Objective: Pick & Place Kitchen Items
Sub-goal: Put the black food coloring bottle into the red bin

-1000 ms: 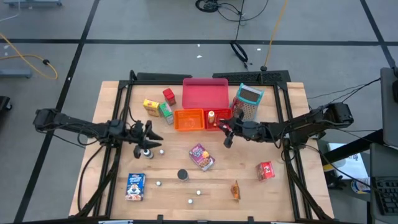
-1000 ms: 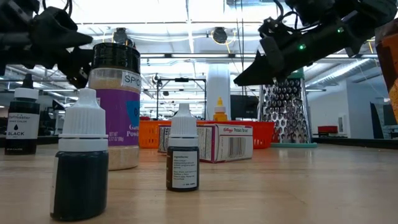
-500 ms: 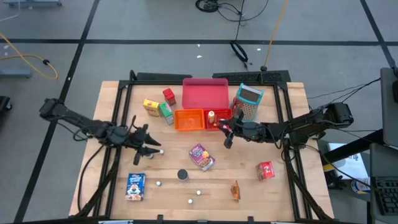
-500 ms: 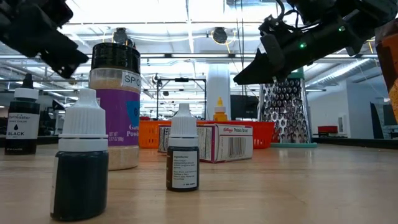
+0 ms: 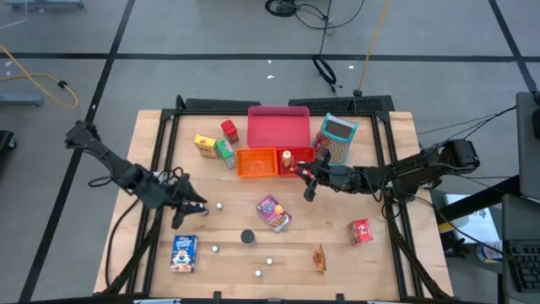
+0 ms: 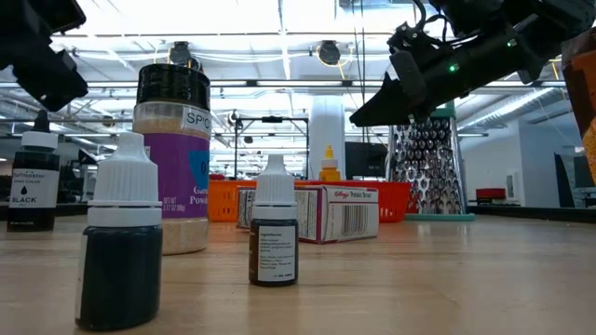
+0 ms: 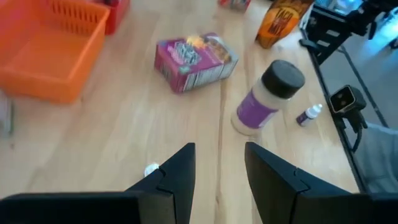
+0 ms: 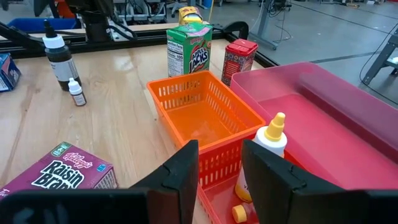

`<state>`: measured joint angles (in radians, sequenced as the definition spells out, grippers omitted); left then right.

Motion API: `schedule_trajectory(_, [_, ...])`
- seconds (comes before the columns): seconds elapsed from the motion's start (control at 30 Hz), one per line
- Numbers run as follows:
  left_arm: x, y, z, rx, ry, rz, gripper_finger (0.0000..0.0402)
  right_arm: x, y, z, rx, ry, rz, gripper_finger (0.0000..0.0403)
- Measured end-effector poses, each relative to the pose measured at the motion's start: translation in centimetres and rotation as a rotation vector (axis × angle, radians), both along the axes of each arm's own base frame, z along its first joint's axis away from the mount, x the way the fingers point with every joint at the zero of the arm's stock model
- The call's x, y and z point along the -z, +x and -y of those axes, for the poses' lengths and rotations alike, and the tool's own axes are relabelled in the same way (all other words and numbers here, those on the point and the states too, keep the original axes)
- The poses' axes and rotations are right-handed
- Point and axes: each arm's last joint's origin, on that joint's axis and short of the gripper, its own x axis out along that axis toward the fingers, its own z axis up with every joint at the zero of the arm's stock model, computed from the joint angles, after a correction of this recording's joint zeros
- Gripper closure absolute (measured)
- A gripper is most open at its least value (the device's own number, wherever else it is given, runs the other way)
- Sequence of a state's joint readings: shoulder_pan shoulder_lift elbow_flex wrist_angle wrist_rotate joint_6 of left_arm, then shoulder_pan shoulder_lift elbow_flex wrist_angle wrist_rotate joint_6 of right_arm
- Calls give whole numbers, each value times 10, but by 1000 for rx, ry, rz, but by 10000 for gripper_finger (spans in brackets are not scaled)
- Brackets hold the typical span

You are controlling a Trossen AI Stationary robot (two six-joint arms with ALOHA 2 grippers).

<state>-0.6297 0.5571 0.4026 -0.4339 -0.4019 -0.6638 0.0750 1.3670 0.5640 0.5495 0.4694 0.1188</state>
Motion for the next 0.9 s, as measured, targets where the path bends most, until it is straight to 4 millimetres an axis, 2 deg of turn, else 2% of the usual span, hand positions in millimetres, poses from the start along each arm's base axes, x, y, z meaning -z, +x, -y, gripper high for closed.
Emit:
schedule_trajectory(0.57, [-3, 1, 2, 19, -22, 29, 256, 0, 0, 0, 2, 0, 1, 287])
schedule_trajectory(0.9, [2, -1, 1, 29, 37, -20, 184, 0, 0, 0, 2, 0, 1, 287])
